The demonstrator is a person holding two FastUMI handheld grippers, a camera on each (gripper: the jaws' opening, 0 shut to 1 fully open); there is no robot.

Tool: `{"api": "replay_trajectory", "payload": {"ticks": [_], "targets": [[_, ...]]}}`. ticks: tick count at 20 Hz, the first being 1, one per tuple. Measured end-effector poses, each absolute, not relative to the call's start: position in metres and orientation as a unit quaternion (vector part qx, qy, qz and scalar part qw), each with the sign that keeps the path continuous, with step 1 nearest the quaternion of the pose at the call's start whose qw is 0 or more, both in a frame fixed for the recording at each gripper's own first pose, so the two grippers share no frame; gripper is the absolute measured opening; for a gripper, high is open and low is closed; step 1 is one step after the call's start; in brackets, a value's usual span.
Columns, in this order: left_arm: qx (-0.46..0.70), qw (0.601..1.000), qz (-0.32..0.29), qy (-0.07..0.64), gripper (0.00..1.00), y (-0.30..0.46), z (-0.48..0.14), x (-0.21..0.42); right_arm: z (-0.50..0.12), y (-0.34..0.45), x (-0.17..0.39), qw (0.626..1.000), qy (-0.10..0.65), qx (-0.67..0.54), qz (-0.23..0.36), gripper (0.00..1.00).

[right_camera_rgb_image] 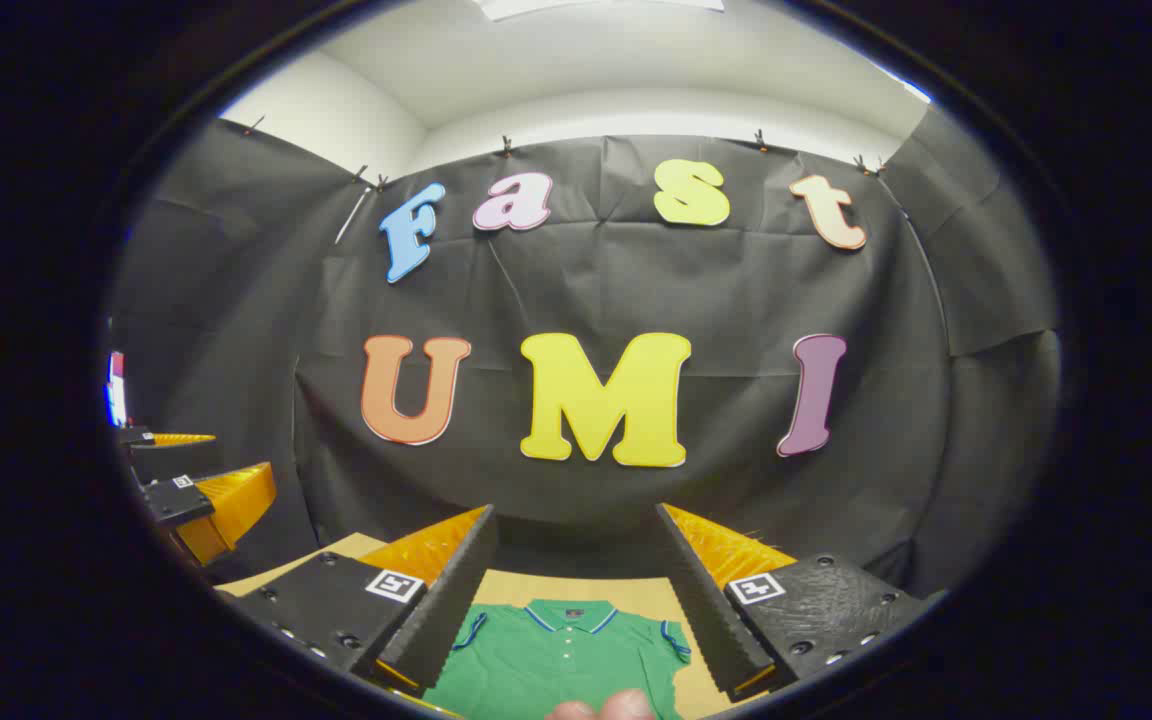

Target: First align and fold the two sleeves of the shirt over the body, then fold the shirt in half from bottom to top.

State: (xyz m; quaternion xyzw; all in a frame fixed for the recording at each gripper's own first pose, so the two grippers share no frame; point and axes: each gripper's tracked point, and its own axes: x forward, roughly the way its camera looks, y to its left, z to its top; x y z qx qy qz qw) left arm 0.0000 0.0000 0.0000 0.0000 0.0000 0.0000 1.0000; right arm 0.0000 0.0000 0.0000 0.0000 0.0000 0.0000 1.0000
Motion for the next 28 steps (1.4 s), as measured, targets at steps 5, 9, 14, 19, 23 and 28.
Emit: {"api": "replay_trajectory", "payload": {"ticks": [5,9,14,19,23,28], "targets": [[-0.013,1.000,0.010,0.015,1.00,-0.004,-0.007,0.001,-0.001,-0.003,0.004,1.000,0.005,0.004,0.015,0.94],[-0.014,1.000,0.022,0.007,1.00,-0.004,-0.003,-0.001,-0.008,-0.011,0.006,1.000,0.018,0.005,0.009,0.96],[-0.008,1.000,0.022,0.001,1.00,-0.013,0.003,-0.001,-0.001,-0.018,0.009,1.000,0.010,0.009,0.014,0.95],[-0.007,1.000,0.018,-0.002,1.00,-0.023,0.003,0.003,0.000,-0.029,0.014,1.000,0.011,0.011,0.015,0.95],[-0.007,1.000,0.014,-0.004,1.00,-0.030,0.002,0.006,-0.008,-0.045,0.017,1.000,0.019,0.011,0.006,0.95],[0.000,1.000,-0.007,-0.009,1.00,-0.046,-0.006,0.008,-0.034,-0.076,0.015,0.998,0.052,-0.002,-0.016,0.96]]}}
